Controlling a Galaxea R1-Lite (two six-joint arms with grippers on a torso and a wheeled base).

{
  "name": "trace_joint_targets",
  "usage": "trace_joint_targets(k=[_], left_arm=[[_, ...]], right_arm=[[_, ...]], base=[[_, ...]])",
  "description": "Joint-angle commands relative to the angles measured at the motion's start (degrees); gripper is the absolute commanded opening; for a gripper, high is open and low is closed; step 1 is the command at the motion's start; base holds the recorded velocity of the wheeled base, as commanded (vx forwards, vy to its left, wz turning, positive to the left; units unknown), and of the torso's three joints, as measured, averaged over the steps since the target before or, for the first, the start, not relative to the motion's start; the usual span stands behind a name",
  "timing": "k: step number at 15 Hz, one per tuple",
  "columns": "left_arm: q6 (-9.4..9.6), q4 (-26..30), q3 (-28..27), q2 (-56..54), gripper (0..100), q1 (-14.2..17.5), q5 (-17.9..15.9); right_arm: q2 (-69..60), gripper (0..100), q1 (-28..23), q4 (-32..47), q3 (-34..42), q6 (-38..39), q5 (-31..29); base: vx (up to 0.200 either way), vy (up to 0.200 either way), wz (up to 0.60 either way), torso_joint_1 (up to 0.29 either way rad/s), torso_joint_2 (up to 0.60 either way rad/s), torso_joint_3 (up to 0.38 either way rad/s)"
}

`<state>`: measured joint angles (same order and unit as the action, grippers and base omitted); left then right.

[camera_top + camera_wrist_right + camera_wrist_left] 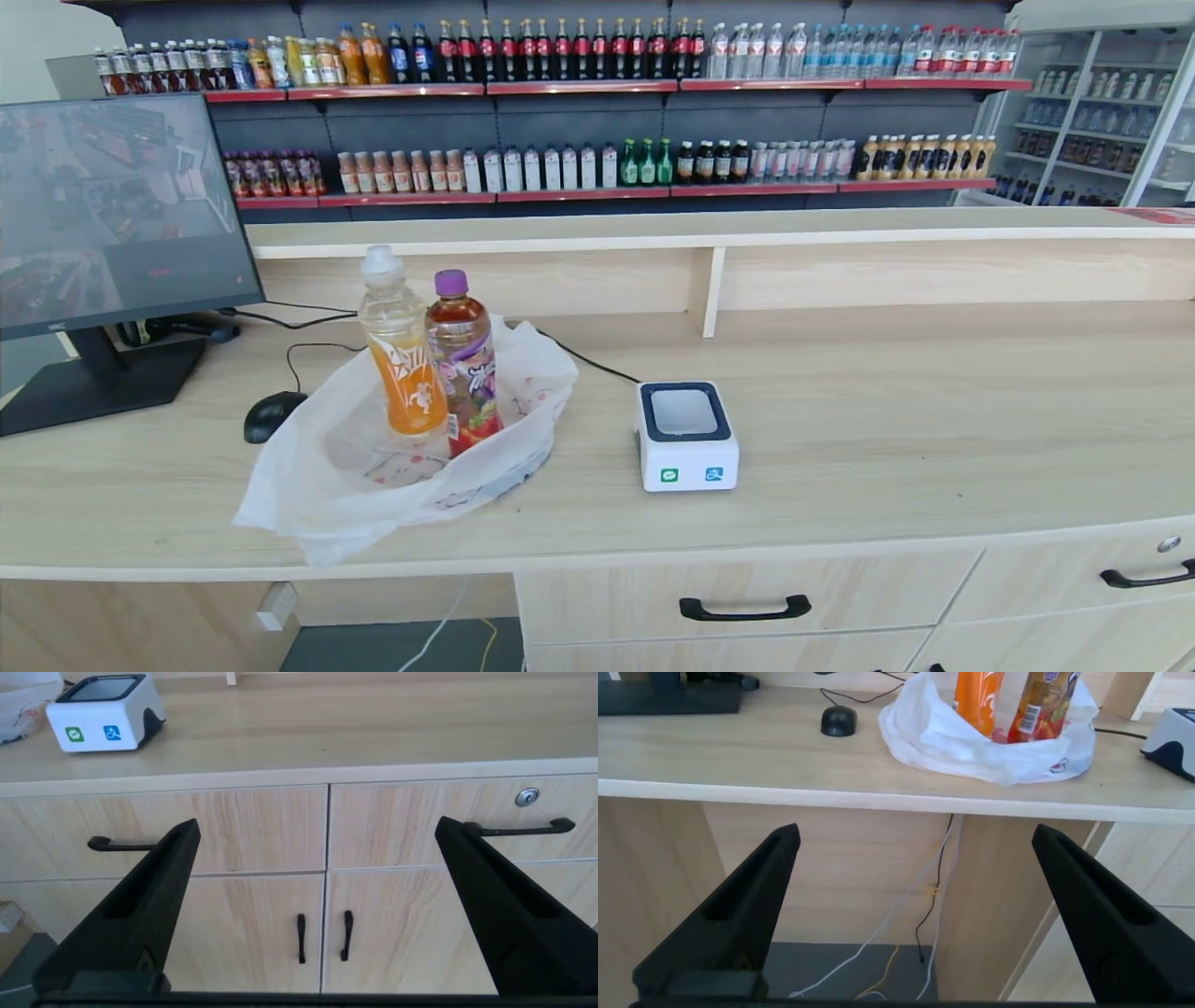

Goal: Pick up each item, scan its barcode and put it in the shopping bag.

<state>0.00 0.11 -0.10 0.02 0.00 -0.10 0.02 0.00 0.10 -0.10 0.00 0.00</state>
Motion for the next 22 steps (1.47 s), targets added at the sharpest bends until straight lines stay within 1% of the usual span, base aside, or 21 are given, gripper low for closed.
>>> trace_joint_targets(k=[1,4,22], left_arm=[[0.00,0.0,0.1,0.0,100,0.0,0.0],[0.00,0.0,0.0,0.0,100,0.0,0.0],[0.00,0.0,0.0,0.0,100,0.0,0.0]], right_arm=[[0.0,100,0.0,0.0,0.0,0.0,0.0],[0.0,100,0.0,0.0,0.0,0.0,0.0],[0.0,100,0.0,0.1,0.0,0.0,0.0]], base=[[0.000,-0.200,0.00,0.002,0.00,0.007],[0.000,-0.200,0.00,0.001,0.00,0.002],[0.000,0.000,0.00,0.000,0.00,0.000]])
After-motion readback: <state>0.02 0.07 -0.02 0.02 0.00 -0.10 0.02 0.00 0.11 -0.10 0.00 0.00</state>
